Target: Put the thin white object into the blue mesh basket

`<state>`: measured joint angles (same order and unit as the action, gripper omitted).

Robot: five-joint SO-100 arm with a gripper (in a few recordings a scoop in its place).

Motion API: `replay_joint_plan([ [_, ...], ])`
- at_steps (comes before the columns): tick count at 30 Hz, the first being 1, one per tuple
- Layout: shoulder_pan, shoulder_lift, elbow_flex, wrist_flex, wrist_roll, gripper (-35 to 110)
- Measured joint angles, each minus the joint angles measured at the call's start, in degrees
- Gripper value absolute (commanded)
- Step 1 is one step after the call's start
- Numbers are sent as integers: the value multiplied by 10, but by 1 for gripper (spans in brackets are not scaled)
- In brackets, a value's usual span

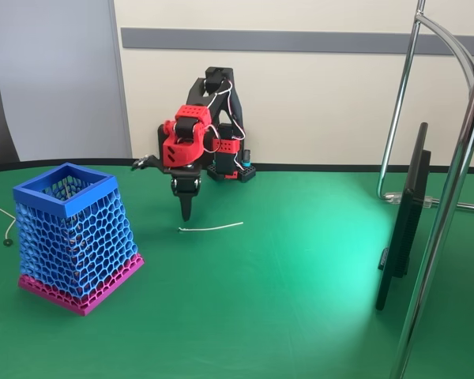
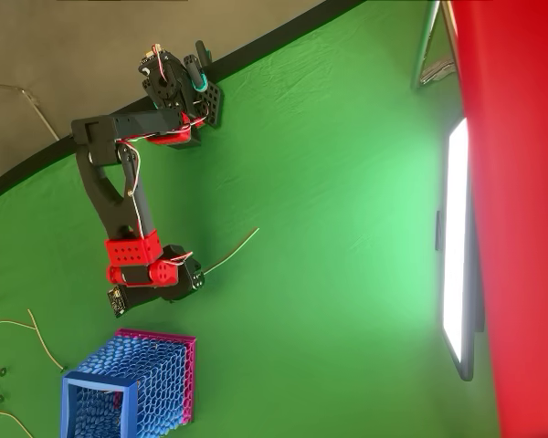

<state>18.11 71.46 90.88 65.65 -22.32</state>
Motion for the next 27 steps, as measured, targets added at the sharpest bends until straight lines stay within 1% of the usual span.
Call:
replay_joint_plan([
  [9, 0, -43, -33, 0, 0, 11],
  [27, 9, -106, -102, 33, 0, 10],
])
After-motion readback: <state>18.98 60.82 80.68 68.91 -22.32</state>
